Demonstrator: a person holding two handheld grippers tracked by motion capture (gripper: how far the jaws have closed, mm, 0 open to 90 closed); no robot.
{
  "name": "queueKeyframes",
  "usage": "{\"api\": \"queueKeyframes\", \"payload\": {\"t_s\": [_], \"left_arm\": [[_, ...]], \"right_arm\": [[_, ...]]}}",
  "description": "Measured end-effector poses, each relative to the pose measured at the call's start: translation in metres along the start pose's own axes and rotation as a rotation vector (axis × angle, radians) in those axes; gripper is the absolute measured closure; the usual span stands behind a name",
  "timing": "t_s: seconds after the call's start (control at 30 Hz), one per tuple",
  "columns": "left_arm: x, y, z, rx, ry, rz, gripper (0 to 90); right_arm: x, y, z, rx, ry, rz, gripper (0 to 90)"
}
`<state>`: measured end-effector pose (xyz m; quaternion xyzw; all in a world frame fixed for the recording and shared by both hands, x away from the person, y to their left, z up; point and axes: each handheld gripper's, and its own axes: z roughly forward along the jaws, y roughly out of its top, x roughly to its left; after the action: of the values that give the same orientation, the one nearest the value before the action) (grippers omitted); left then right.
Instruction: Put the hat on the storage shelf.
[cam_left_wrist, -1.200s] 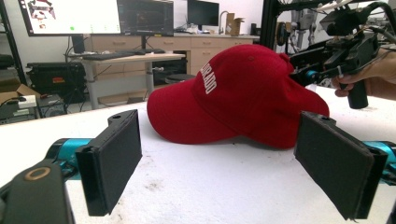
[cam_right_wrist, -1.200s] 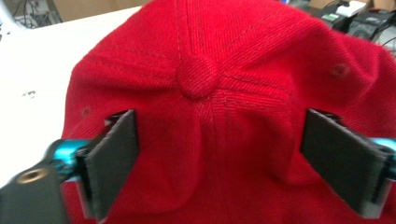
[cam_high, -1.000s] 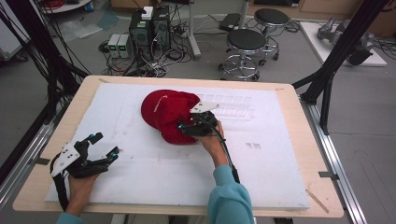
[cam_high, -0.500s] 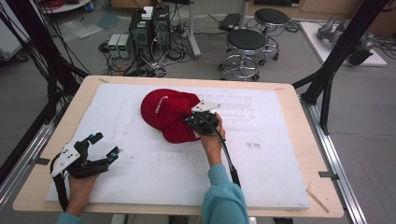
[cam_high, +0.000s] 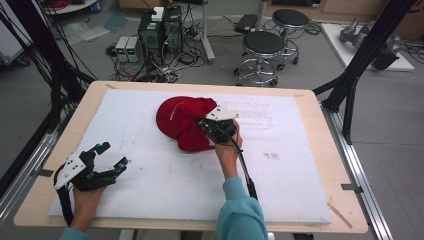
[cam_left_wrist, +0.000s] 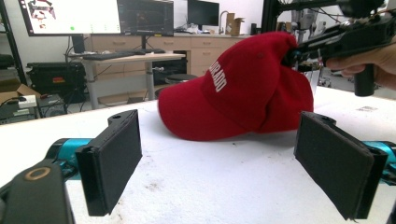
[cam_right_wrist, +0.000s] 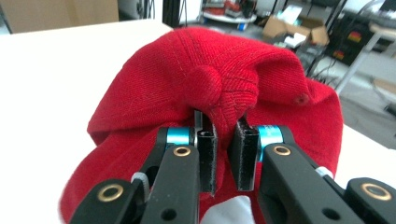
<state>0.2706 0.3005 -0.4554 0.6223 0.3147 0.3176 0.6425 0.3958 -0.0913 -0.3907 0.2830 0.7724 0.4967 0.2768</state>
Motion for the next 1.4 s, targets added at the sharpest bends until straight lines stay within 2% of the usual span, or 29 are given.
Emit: {"api": "queueKeyframes", "payload": {"t_s": [0.27, 0.3, 0.4, 0.43, 0.5, 0.57, 0.67, 0.83, 0.93, 0.97, 1.03, 1.07, 1.13, 1.17, 1.2, 1.23, 1.27, 1.3, 1.4], "left_arm": [[0.0, 0.0, 0.0, 0.001, 0.0, 0.001, 15.2], [0.0, 0.0, 0.0, 0.0, 0.0, 0.0, 15.2], [0.0, 0.0, 0.0, 0.0, 0.0, 0.0, 15.2], [0.0, 0.0, 0.0, 0.0, 0.001, 0.001, 15.2], [-0.001, 0.0, 0.0, -0.001, 0.002, 0.003, 15.3], [0.0, 0.0, 0.0, 0.0, 0.005, 0.0, 15.2], [-0.001, 0.0, 0.001, 0.007, 0.034, -0.004, 15.0], [-0.001, 0.001, 0.001, 0.014, 0.042, 0.001, 14.8], [-0.001, 0.002, 0.003, 0.031, 0.037, -0.004, 14.5], [-0.001, 0.002, 0.003, 0.031, 0.037, -0.004, 14.5], [-0.001, 0.004, 0.005, 0.051, 0.024, 0.016, 14.5], [-0.001, 0.004, 0.005, 0.051, 0.024, 0.016, 14.5], [-0.001, 0.01, 0.005, 0.054, 0.0, 0.015, 14.5], [-0.001, 0.01, 0.005, 0.054, 0.0, 0.015, 14.5], [-0.002, 0.018, 0.004, 0.065, -0.04, 0.008, 14.5], [-0.002, 0.018, 0.004, 0.065, -0.04, 0.008, 14.5], [-0.003, 0.02, 0.004, 0.064, -0.049, 0.001, 14.5], [-0.005, 0.027, 0.004, 0.071, -0.086, -0.006, 14.5], [-0.008, 0.039, 0.004, 0.076, -0.143, 0.002, 14.4]], "right_arm": [[0.0, 0.014, -0.015, -0.093, -0.015, -0.046, 83.0], [0.0, 0.016, -0.018, -0.115, -0.009, -0.04, 83.0], [0.0, 0.021, -0.022, -0.135, 0.003, -0.038, 83.0], [0.001, 0.026, -0.026, -0.161, 0.016, -0.037, 82.9], [0.001, 0.027, -0.028, -0.17, 0.025, -0.04, 82.9], [0.002, 0.032, -0.036, -0.195, 0.06, -0.046, 82.8], [0.003, 0.036, -0.043, -0.209, 0.111, -0.048, 82.8], [0.004, 0.04, -0.054, -0.23, 0.207, -0.045, 82.7], [0.004, 0.042, -0.062, -0.252, 0.245, -0.049, 82.7], [0.004, 0.042, -0.062, -0.252, 0.245, -0.049, 82.7], [0.003, 0.045, -0.069, -0.271, 0.285, -0.046, 82.7], [0.003, 0.045, -0.069, -0.271, 0.285, -0.046, 82.7], [0.003, 0.048, -0.076, -0.287, 0.323, -0.06, 82.6], [0.003, 0.048, -0.076, -0.287, 0.323, -0.06, 82.6], [0.004, 0.05, -0.079, -0.3, 0.361, -0.068, 82.5], [0.004, 0.05, -0.079, -0.3, 0.361, -0.068, 82.5], [0.003, 0.051, -0.083, -0.311, 0.412, -0.073, 82.4], [0.004, 0.052, -0.084, -0.312, 0.434, -0.075, 82.4], [0.004, 0.053, -0.088, -0.317, 0.484, -0.085, 82.4]]}}
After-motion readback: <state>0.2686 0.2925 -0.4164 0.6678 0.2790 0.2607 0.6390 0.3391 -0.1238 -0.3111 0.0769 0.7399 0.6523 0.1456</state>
